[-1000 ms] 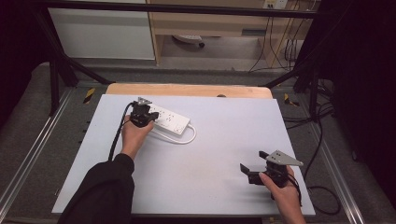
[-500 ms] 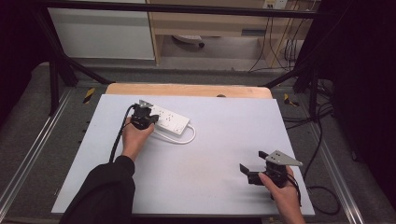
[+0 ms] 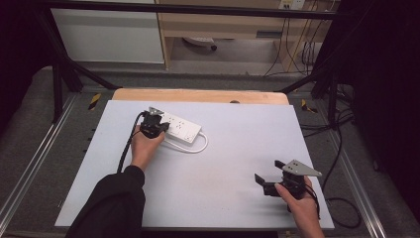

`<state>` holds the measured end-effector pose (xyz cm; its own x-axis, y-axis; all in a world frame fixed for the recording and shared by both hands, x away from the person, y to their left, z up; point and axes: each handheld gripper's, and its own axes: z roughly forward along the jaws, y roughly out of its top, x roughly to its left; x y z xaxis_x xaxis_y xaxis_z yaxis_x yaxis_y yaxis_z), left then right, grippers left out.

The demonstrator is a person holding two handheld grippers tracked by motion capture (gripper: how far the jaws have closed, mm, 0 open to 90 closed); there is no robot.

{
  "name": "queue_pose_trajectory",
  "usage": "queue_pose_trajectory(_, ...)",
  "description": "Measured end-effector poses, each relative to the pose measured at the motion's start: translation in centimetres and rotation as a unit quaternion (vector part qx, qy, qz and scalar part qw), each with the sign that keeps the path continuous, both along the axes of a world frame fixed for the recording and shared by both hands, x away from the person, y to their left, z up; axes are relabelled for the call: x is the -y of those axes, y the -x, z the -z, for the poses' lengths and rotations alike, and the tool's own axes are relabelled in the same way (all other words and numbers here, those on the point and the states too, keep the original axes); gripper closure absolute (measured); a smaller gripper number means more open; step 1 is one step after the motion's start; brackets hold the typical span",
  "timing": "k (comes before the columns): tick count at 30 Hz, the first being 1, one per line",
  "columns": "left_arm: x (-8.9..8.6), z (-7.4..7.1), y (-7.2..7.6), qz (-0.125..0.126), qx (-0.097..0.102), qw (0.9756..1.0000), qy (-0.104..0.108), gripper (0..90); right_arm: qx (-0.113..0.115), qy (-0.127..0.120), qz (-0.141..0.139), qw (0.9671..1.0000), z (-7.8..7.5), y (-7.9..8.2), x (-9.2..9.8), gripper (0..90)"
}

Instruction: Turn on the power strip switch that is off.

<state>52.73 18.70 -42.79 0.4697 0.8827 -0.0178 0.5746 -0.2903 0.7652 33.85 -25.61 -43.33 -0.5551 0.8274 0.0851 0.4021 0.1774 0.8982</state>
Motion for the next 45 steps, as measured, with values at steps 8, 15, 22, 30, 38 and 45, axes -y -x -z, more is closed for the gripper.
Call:
queue_pose_trajectory(8, -0.28, 0.10, -0.03, -0.005, 0.001, 1.0000, 0.001, 90.0, 0.000, 0.000, 0.000, 1.0000, 0.01, -0.02, 0.00, 5.6)
queue_pose_trajectory(15, -0.37, 0.10, -0.02, -0.004, 0.000, 1.0000, 0.002, 89.9, -0.001, 0.000, 0.000, 1.0000, 0.00, 0.00, 0.00, 5.6)
queue_pose_trajectory(22, -0.44, 0.19, 0.01, -0.003, 0.001, 1.0000, 0.007, 89.8, -0.001, 0.000, 0.000, 1.0000, -0.01, -0.01, 0.03, 5.6)
queue_pose_trajectory(30, -0.44, 0.21, 0.03, -0.003, 0.002, 1.0000, 0.007, 89.8, 0.000, 0.000, 0.000, 1.0000, -0.03, 0.03, 0.08, 5.6)
queue_pose_trajectory(38, -0.38, 0.24, 0.04, -0.002, 0.004, 1.0000, 0.005, 89.8, 0.000, -0.001, 0.000, 1.0000, -0.03, 0.01, 0.11, 5.6)
queue_pose_trajectory(45, -0.42, 0.31, 0.11, -0.001, 0.006, 1.0000, 0.004, 89.9, 0.000, -0.001, 0.000, 1.0000, -0.04, 0.02, 0.13, 5.6)
